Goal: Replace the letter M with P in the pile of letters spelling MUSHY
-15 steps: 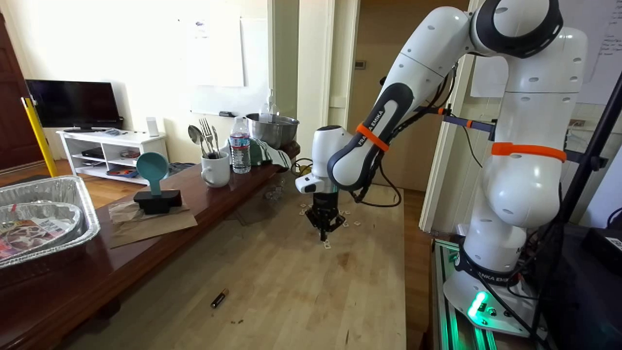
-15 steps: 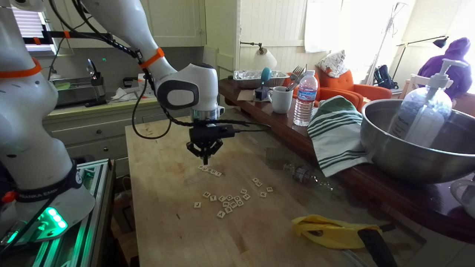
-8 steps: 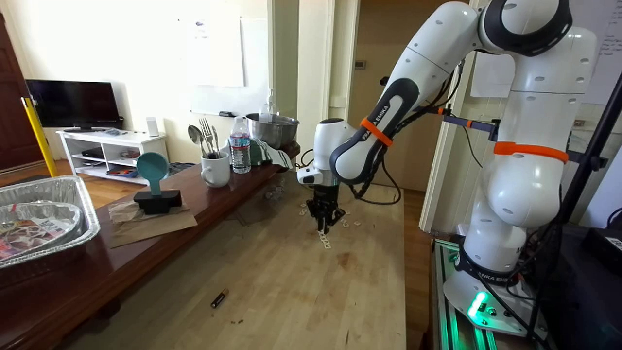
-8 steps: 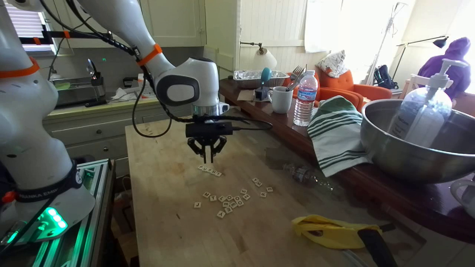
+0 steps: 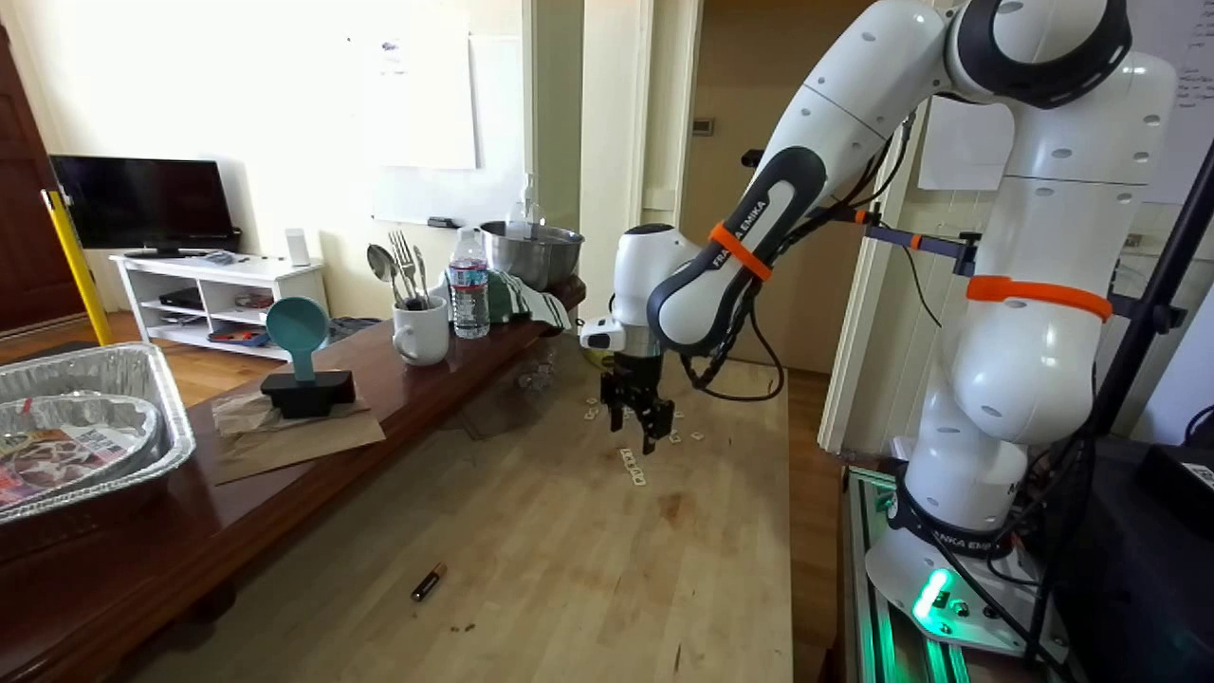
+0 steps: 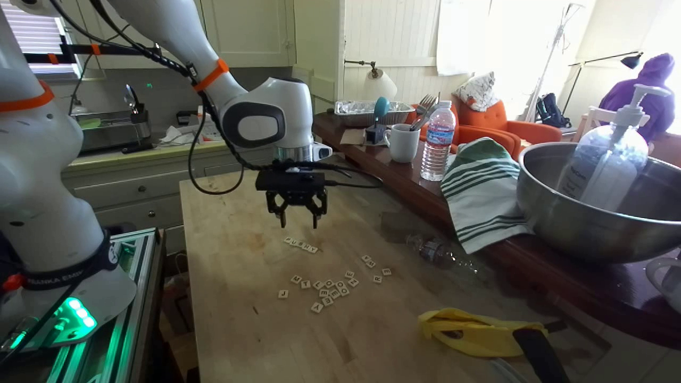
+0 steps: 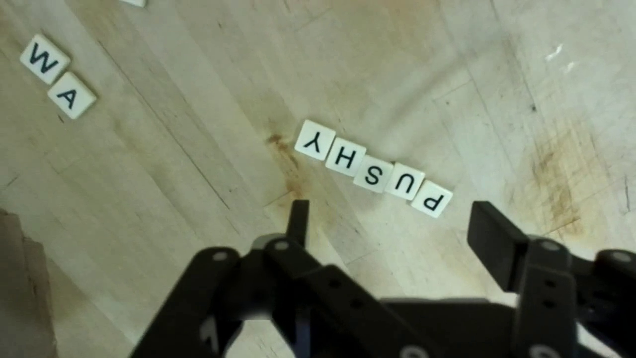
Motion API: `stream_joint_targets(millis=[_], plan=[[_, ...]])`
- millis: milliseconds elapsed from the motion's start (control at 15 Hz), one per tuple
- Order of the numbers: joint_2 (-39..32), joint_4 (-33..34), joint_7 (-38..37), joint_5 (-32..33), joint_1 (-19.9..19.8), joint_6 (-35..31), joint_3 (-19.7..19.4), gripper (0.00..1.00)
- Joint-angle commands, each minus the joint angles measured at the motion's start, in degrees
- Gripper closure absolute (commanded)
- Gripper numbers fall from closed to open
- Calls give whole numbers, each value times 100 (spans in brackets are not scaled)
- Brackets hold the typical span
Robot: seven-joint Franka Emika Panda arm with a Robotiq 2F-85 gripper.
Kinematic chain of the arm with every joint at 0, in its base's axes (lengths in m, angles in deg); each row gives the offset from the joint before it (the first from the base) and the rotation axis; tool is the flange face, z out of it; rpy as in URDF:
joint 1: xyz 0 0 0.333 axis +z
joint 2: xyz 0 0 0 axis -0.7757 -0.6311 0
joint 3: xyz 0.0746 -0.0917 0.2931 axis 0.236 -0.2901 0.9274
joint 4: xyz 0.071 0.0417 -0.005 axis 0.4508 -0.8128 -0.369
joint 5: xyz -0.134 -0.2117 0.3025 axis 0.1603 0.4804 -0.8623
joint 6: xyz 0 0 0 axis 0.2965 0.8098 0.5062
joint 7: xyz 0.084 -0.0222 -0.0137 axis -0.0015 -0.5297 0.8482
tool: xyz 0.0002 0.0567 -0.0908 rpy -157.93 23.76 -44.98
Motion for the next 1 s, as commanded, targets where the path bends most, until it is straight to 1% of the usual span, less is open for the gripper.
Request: stream_joint_targets(millis=[0,200,400,600,667,933], plan=[[294,-182,-904,260,114,234,-79,0],[364,-208,-1562,386,115,360,-83,0],[430,-246,-2107,333,138,441,-90,0],[470,-265,-2402,250,173,453,-105,0],[280,-137,-2120,244,185,319,-144,0],[303,-150,-2290,244,203,319,-153,0]])
